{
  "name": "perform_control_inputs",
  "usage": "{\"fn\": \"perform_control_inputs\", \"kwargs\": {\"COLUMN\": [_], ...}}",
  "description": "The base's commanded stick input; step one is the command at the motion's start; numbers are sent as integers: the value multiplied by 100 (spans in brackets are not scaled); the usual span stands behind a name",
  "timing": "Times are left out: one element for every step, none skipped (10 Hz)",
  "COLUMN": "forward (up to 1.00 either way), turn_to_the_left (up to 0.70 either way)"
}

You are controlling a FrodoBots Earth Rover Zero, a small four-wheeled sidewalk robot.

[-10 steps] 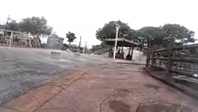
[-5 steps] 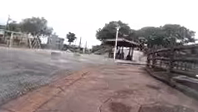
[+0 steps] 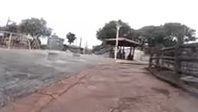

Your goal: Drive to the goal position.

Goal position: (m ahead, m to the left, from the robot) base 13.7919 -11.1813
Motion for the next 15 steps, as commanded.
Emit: {"fn": "perform_control_inputs", "kwargs": {"forward": [100, 100, 100, 100, 100, 100, 100, 100, 100, 100, 100, 100, 100, 100, 100], "turn_to_the_left": [-13, 3, 3, 3, 3, -31, -37, -17, 3, 3, 3, 3, 3, 3, 3]}}
